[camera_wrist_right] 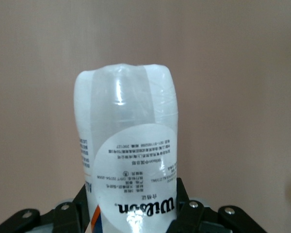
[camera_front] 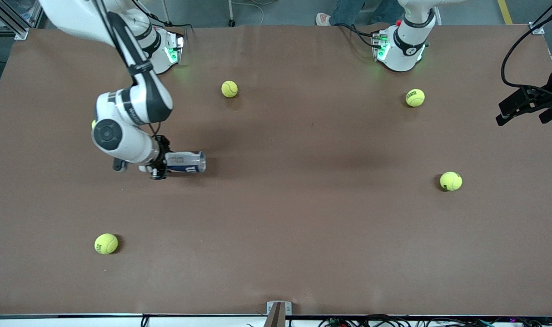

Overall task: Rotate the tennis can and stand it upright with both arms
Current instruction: 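Carry the can with the right gripper toward the table middle, then open the right gripper and release the can on its side, then withdraw the right gripper while the left gripper reaches the can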

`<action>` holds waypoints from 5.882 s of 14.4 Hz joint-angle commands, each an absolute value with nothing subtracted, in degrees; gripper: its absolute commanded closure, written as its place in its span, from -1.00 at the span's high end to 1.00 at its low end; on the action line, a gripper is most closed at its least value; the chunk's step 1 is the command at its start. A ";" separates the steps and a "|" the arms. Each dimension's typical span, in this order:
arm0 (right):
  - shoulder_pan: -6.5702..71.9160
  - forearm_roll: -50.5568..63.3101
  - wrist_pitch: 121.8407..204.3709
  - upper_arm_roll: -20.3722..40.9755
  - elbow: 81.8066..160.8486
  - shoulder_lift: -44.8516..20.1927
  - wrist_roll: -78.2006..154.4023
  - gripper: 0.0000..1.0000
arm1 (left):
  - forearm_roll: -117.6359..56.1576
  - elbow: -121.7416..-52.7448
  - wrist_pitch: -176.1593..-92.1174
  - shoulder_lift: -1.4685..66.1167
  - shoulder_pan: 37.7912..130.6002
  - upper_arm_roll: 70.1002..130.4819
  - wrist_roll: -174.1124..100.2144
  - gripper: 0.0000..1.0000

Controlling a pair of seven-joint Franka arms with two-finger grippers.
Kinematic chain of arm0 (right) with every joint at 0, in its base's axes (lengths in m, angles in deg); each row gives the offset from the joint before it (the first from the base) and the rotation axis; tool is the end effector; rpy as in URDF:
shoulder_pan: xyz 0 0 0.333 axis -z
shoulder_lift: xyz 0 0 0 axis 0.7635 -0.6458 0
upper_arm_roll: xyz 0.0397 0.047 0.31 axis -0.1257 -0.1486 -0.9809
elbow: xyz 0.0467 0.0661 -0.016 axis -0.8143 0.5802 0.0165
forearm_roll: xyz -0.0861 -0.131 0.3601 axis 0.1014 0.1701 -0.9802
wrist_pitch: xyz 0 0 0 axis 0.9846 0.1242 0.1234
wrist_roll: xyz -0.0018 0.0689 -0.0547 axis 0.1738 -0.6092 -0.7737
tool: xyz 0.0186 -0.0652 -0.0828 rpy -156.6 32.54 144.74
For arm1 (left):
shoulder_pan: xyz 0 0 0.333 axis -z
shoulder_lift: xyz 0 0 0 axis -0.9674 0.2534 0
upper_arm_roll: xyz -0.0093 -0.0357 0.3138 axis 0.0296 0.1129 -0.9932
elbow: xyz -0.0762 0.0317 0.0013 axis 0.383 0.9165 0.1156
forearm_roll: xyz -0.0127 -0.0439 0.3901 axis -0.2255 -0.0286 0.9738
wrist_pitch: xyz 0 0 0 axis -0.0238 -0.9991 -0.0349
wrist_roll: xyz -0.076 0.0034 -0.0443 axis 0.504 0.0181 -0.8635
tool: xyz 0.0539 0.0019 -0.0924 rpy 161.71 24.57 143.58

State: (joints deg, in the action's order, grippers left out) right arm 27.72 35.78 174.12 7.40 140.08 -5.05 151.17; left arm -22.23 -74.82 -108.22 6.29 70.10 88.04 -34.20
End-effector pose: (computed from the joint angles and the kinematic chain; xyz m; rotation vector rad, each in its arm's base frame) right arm 0.5410 0.1970 0.2899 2.0986 -2.2247 -0.2082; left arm 0.5546 -0.0086 0.6538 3.1278 0.0799 0.1164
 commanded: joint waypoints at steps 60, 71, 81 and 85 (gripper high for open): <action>37.61 40.93 148.21 9.95 107.30 -12.25 67.55 1.00 | -33.15 -77.08 -102.14 14.34 71.10 89.52 -37.18 1.00; 51.62 44.98 146.28 10.13 103.26 -9.70 40.67 1.00 | -66.53 -104.93 -130.93 20.76 71.37 94.70 -28.24 1.00; 51.26 43.93 137.52 9.69 95.96 -9.43 40.85 1.00 | -104.06 -111.99 -143.88 33.94 75.31 96.56 6.21 1.00; 51.09 43.40 134.50 9.51 96.31 -7.15 40.76 1.00 | -113.67 -110.32 -147.84 37.81 80.06 96.56 12.48 1.00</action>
State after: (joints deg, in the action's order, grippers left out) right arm 50.83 44.02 135.63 9.94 95.15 -9.56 41.18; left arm -110.75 -112.01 -146.10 36.23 78.66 96.37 10.59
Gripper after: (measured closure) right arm 0.000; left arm 0.000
